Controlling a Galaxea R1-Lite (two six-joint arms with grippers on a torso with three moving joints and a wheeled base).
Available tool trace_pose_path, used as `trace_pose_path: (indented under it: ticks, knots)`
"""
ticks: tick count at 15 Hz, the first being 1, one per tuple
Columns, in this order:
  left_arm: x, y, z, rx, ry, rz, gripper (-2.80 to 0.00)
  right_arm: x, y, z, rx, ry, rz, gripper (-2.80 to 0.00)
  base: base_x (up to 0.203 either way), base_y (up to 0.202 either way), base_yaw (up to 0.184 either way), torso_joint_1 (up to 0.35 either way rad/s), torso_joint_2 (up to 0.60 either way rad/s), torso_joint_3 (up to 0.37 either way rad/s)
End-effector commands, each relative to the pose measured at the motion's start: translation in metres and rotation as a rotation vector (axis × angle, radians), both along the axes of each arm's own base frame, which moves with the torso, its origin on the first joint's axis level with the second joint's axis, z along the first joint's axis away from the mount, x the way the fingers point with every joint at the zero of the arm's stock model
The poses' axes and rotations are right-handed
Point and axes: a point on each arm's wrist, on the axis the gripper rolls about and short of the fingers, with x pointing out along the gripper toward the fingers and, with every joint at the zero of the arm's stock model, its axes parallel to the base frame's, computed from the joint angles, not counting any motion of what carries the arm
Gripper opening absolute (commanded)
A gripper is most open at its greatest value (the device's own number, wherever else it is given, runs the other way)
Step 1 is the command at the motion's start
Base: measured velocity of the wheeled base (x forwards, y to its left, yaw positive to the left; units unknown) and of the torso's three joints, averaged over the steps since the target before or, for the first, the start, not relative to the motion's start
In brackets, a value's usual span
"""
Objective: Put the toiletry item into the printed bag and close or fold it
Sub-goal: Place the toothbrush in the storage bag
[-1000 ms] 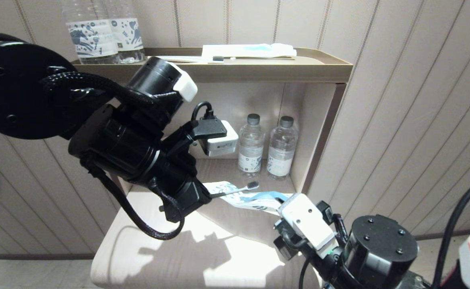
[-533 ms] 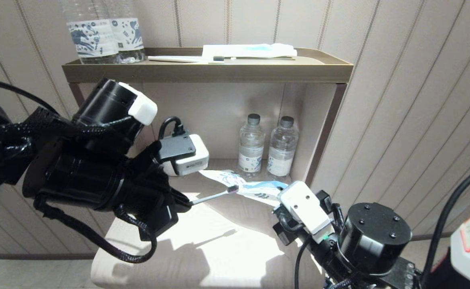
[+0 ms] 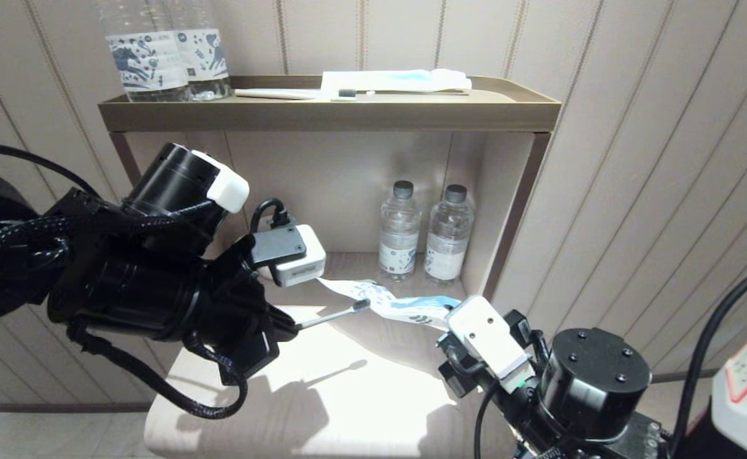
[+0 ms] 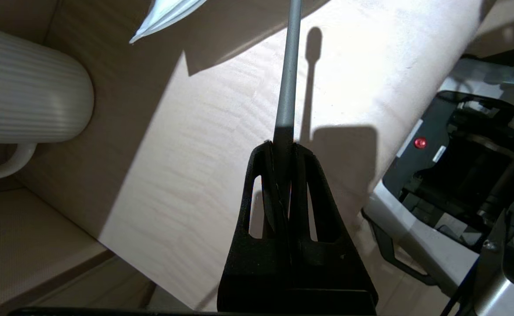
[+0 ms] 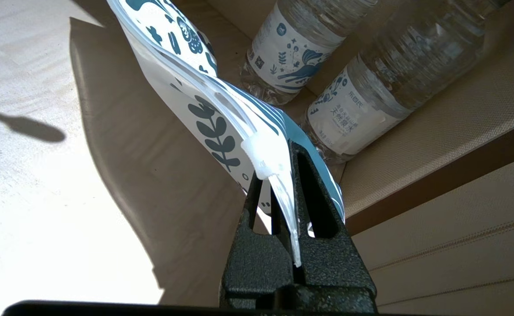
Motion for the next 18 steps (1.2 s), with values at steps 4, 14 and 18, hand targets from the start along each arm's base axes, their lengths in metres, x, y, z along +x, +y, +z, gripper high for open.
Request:
trace_pose_path:
  ticks: [4,14,18]
  knots:
    - [0.026,-0.007,-0.022,0.045,0.059,0.028,-2.80,0.002,0.002,-0.004,0.010,-0.013,-0.003,-2.80,0.000,0.000,0.000,0.000,0.00,0.000]
    - [0.028,-0.017,-0.032,0.057,0.065,0.004,-2.80,0.004,0.005,-0.011,-0.002,0.005,0.001,-2.80,0.000,0.000,0.000,0.000,0.00,0.000]
    - [0.019,-0.020,-0.020,0.035,0.029,-0.019,-2.80,0.005,0.005,-0.017,-0.016,0.022,0.000,-2.80,0.000,0.000,0.000,0.000,0.00,0.000]
